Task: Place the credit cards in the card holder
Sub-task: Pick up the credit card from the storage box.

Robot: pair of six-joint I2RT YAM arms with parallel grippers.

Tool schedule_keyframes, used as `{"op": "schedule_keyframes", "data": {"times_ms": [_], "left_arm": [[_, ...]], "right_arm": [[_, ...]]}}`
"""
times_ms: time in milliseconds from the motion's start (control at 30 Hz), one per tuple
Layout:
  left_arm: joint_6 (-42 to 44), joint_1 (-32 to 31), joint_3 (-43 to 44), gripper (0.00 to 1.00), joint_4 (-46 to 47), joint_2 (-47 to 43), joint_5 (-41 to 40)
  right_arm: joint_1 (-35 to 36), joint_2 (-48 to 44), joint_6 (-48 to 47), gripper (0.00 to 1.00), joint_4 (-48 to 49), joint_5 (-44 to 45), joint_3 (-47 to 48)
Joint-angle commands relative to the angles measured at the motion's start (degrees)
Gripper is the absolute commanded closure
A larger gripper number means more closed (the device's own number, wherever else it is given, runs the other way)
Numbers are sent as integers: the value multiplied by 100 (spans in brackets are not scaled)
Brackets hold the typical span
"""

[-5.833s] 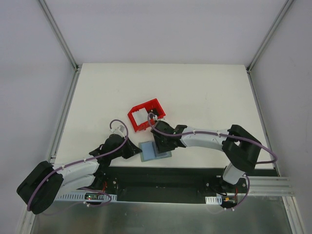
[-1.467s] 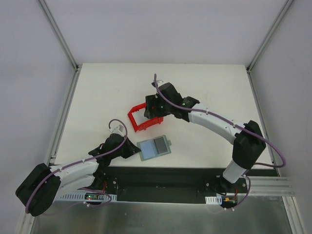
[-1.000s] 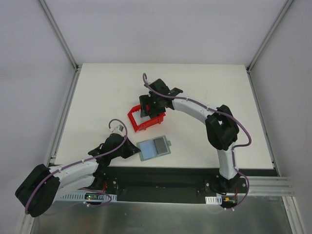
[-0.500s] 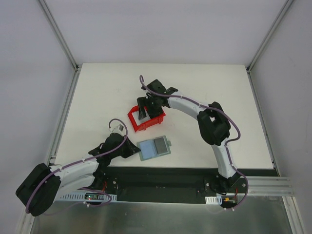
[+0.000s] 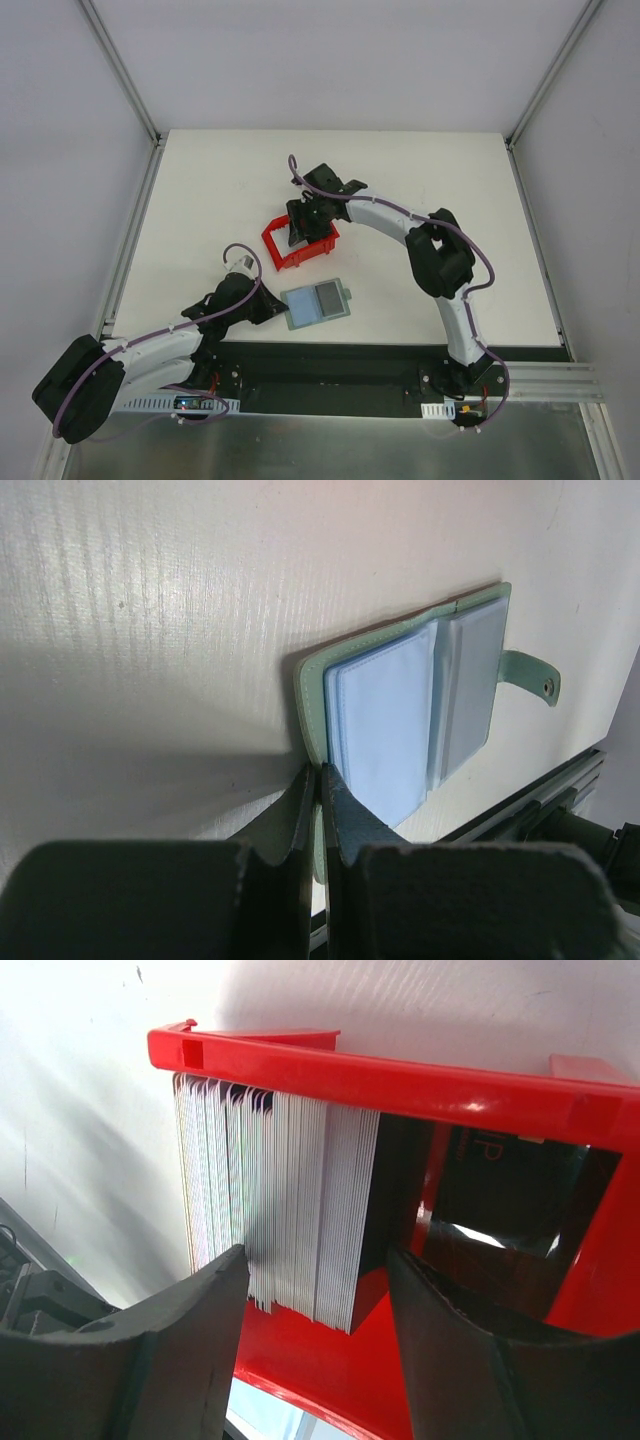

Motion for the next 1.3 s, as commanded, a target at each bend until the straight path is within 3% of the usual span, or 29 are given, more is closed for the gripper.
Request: {"op": "schedule_keyframes", "data": {"times_ms": [0,1267], "left_arm": [[108,84,37,100,-83,18,-40],[99,84,64,100,58,185,65]], "right_arm": [[-24,-533,13,41,161,-187,-109],[-68,-674,180,46,336,-152,-170]]}}
